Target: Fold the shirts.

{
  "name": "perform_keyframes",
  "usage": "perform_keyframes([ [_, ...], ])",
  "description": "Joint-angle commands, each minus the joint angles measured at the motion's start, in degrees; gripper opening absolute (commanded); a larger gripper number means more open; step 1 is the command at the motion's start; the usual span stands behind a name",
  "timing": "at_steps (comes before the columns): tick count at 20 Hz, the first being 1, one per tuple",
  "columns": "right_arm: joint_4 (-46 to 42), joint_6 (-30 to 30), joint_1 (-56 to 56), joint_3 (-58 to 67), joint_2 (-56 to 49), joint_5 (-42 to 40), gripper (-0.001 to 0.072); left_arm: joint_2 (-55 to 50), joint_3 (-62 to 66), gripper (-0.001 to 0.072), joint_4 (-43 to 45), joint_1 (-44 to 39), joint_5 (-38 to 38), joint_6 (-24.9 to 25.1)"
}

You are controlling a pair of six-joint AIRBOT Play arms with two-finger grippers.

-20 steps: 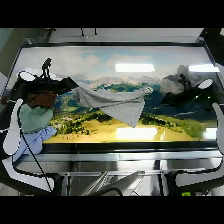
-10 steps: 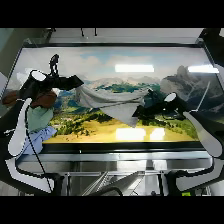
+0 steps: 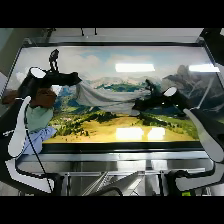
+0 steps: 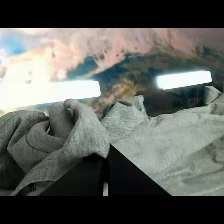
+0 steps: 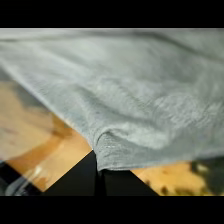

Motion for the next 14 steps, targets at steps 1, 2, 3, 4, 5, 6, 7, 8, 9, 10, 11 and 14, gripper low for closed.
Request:
perform_keyframes([
  [1, -0.81, -0.76, -8.15, 9.81, 8.13, 5.46, 0.0012, 3.02, 7.08, 0.0011, -0.31, 2.12, -5.33, -1.46],
  [2, -0.81, -0.79, -11.06, 13.35, 10.49, 6.64, 0.0012, 4.96, 9.57, 0.0011, -0.24, 3.15, -6.03, -1.97],
  [3, -0.81, -0.79, -13.73, 16.70, 12.63, 7.78, 0.0012, 6.86, 11.82, 0.0011, -0.24, 4.17, -6.99, -3.15],
  [4, -0.81, -0.83, -16.13, 19.91, 14.75, 8.83, 0.0012, 8.83, 14.19, 0.0011, -0.22, 5.16, -8.70, -4.15],
  [5, -0.81, -1.09, -17.97, 22.53, 16.79, 9.42, 0.0012, 10.51, 16.06, 0.0011, -0.24, 5.84, -10.51, -4.96],
  [6, -0.81, -1.95, -19.06, 24.41, 18.71, 9.40, 0.0012, 12.02, 17.90, 0.0011, -0.24, 6.32, -12.61, -5.73],
  [7, -0.83, -2.99, -19.80, 25.99, 20.79, 9.18, 0.0012, 13.55, 19.80, 0.0011, -0.24, 6.67, -15.10, -6.27],
  [8, -0.87, -3.15, -20.31, 27.06, 22.62, 9.11, 0.0012, 14.95, 21.33, 0.0011, -0.22, 6.73, -17.16, -6.88],
  [9, -1.14, -3.21, -20.57, 27.58, 24.44, 9.14, 0.0012, 16.24, 22.99, 0.0012, -0.22, 6.73, -19.08, -7.08],
  [10, -1.77, -3.32, -20.59, 27.56, 25.79, 9.25, 0.0012, 17.20, 24.57, 0.0011, -0.17, 6.73, -20.09, -7.08],
  [11, -2.36, -3.32, -20.52, 27.56, 26.47, 10.23, 0.0012, 17.79, 25.38, 0.0011, -0.17, 6.56, -20.06, -7.08],
  [14, -2.34, -3.08, -20.39, 26.23, 25.35, 13.73, 0.0013, 16.70, 24.63, 0.0011, 0.24, 6.45, -19.87, -8.11],
])
